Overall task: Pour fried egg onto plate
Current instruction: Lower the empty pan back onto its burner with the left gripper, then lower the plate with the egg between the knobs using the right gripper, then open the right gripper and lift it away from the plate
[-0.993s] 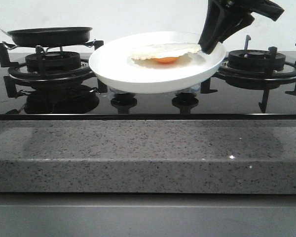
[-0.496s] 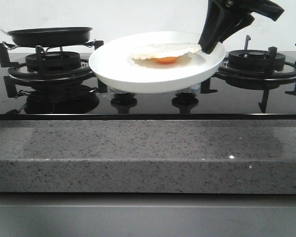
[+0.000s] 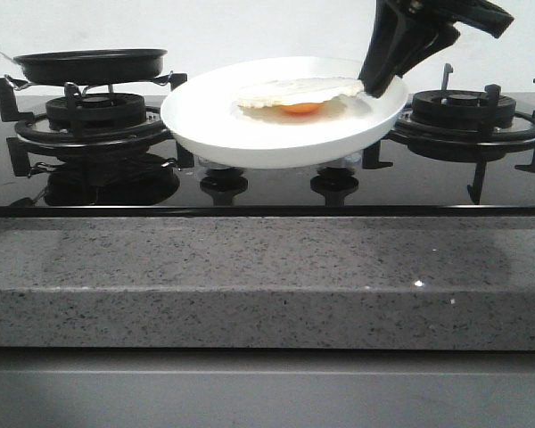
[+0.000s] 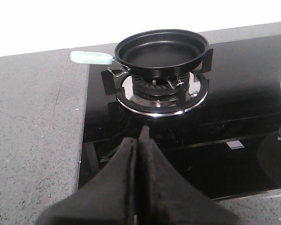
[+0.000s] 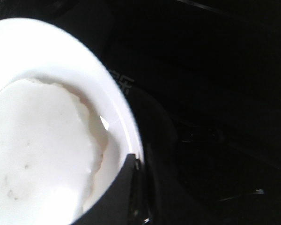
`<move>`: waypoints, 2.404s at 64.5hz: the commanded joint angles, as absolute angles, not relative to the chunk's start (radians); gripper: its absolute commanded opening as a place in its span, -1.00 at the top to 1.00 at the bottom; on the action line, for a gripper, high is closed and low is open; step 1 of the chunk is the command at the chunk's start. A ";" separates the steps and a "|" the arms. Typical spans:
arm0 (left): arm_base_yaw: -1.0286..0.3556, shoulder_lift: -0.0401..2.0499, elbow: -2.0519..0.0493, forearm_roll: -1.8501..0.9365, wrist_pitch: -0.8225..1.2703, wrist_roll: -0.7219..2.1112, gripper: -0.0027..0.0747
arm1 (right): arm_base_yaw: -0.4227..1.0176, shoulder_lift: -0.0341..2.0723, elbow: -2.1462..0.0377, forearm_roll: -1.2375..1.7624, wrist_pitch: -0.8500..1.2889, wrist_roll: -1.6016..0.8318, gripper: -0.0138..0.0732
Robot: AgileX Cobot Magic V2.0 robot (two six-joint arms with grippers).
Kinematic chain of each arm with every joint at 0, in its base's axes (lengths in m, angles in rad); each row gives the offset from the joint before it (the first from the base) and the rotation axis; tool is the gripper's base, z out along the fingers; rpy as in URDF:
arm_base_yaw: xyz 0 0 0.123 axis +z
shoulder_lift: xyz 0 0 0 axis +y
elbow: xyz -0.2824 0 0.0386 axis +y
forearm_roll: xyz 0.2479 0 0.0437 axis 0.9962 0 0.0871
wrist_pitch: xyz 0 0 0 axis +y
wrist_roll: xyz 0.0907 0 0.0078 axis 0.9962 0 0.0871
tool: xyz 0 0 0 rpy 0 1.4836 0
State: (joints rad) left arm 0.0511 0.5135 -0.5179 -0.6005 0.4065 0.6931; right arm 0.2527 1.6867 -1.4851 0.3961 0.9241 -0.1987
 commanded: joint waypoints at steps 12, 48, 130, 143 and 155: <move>0.044 0.479 -0.534 -0.627 0.348 0.688 0.98 | 0.254 1.634 -1.509 0.432 0.880 -0.203 0.81; 0.044 0.479 -0.534 -0.627 0.347 0.688 0.98 | 0.218 1.680 -1.592 0.448 0.878 -0.127 0.81; 0.044 0.479 -0.534 -0.627 0.348 0.688 0.98 | 0.174 2.055 -2.003 0.407 0.979 -0.112 0.22; 0.044 0.479 -0.534 -0.627 0.348 0.688 0.98 | 0.174 2.046 -2.053 0.361 1.005 -0.112 0.15; 0.044 0.479 -0.534 -0.627 0.348 0.688 0.98 | 0.174 2.046 -2.154 0.320 1.122 -0.112 0.33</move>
State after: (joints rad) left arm 0.0511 0.4777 -0.5071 -0.6023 0.4082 0.6931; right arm 0.1804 2.1191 -2.0903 0.3235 1.0988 -0.1063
